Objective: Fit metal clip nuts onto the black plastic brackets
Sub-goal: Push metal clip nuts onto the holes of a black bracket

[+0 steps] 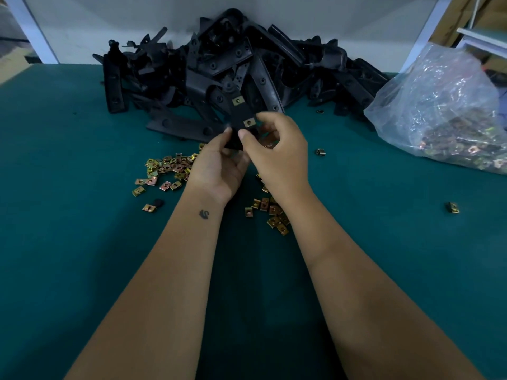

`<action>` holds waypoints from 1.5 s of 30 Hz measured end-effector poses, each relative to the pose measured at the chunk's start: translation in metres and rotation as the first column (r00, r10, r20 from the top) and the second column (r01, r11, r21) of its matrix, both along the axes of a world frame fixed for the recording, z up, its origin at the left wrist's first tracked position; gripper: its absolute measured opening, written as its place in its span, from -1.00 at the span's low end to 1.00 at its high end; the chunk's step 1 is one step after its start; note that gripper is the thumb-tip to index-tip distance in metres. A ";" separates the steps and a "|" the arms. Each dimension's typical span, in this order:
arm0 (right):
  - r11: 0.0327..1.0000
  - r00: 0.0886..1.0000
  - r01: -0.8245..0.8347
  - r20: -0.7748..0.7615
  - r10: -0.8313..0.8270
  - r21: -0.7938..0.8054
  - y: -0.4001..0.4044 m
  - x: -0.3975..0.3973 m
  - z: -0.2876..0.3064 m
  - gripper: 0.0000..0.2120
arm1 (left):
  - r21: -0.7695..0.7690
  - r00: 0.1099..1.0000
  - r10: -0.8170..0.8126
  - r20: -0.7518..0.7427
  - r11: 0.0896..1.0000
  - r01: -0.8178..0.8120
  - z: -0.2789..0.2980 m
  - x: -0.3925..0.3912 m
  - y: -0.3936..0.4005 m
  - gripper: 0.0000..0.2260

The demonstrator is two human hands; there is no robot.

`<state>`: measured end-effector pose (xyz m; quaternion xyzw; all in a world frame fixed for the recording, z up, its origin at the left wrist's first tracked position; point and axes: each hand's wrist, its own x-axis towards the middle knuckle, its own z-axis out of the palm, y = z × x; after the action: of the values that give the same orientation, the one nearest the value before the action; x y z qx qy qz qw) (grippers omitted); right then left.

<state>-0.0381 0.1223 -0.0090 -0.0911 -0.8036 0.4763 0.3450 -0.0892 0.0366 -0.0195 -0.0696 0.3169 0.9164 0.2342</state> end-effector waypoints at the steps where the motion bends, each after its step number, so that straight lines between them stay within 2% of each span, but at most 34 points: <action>1: 1.000 1.000 -0.013 0.018 0.013 -0.019 -0.001 0.000 0.000 -0.81 | -0.016 1.000 0.003 -0.010 1.000 -0.003 0.000 0.000 -0.001 -0.84; 4: 0.996 0.999 -0.031 0.011 0.032 -0.079 -0.001 0.003 0.004 -0.88 | -0.087 0.997 0.029 -0.068 0.996 -0.035 0.003 -0.001 -0.007 -0.93; 6: 0.985 0.999 -0.044 -0.021 0.041 -0.166 0.001 0.008 0.007 -0.91 | -0.102 0.991 0.118 -0.058 0.987 -0.124 0.006 -0.003 -0.013 -0.94; 10: 0.917 0.998 -0.063 -0.048 0.048 -0.394 0.009 0.022 0.008 -0.83 | -0.066 0.961 0.277 -0.006 0.959 -0.277 0.011 0.001 -0.011 -0.63; 12: 0.854 0.996 -0.089 -0.046 0.076 -0.513 0.013 0.028 0.009 -0.78 | -0.049 0.963 0.268 0.004 0.962 -0.268 0.016 0.013 0.003 -0.62; 14: 0.804 0.992 -0.124 -0.097 0.083 -0.581 0.016 0.035 0.011 -0.86 | -0.076 0.977 0.211 0.010 0.975 -0.209 0.019 0.027 0.022 -0.64; 17: 0.727 0.983 -0.072 -0.174 -0.066 -0.683 0.026 0.048 0.018 -0.92 | -0.115 0.997 0.083 0.006 0.990 -0.082 0.026 0.059 0.056 -0.64; 20: 0.653 0.944 0.011 -0.207 -0.257 -0.757 0.051 0.070 0.024 -0.89 | -0.152 0.995 0.086 -0.045 0.984 -0.092 0.035 0.096 0.089 -0.72; 22: 0.647 0.918 0.085 -0.192 -0.346 -0.757 0.072 0.092 0.026 -0.88 | -0.176 0.981 0.127 -0.144 0.973 -0.151 0.041 0.121 0.112 -0.78; 24: 0.628 0.885 0.141 -0.187 -0.426 -0.765 0.097 0.118 0.028 -0.85 | -0.175 0.956 0.136 -0.259 0.967 -0.185 0.049 0.150 0.133 -0.75; 29: 0.593 0.780 0.163 -0.265 -0.566 -0.788 0.170 0.199 0.040 -0.81 | -0.212 0.888 -0.014 -0.460 0.973 -0.094 0.055 0.222 0.186 -0.86; 33: 0.494 0.662 0.316 -0.184 -0.726 -0.810 0.221 0.285 0.031 -0.76 | -0.205 0.765 -0.177 -0.619 0.977 0.061 0.041 0.299 0.218 -0.81; 35: 0.420 0.586 0.401 -0.125 -0.800 -0.814 0.234 0.328 0.018 -0.68 | -0.292 0.680 -0.317 -0.661 0.943 0.156 0.022 0.335 0.229 -0.81; 37: 0.341 0.508 0.453 -0.076 -0.858 -0.824 0.243 0.368 0.001 -0.60 | -0.415 0.612 -0.463 -0.641 0.880 0.231 -0.001 0.364 0.236 -0.82; 40: 0.241 0.419 0.626 0.060 -0.906 -0.741 0.247 0.418 -0.029 -0.65 | -0.590 0.507 -0.675 -0.536 0.729 0.347 -0.037 0.392 0.241 -0.81; 43: 0.163 0.356 0.744 0.178 -0.917 -0.648 0.247 0.457 -0.054 -0.68 | -0.790 0.275 -0.868 -0.414 0.492 0.366 -0.067 0.404 0.245 -0.82; 45: 0.092 0.287 0.807 0.251 -0.925 -0.583 0.251 0.477 -0.063 -0.66 | -0.845 0.110 -0.941 -0.319 0.335 0.416 -0.074 0.408 0.247 -0.87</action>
<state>0.4387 0.3729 -0.0721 -0.6101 -0.3499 0.4150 0.5773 0.3185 0.2837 -0.0934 0.4496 0.6256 0.4489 0.4526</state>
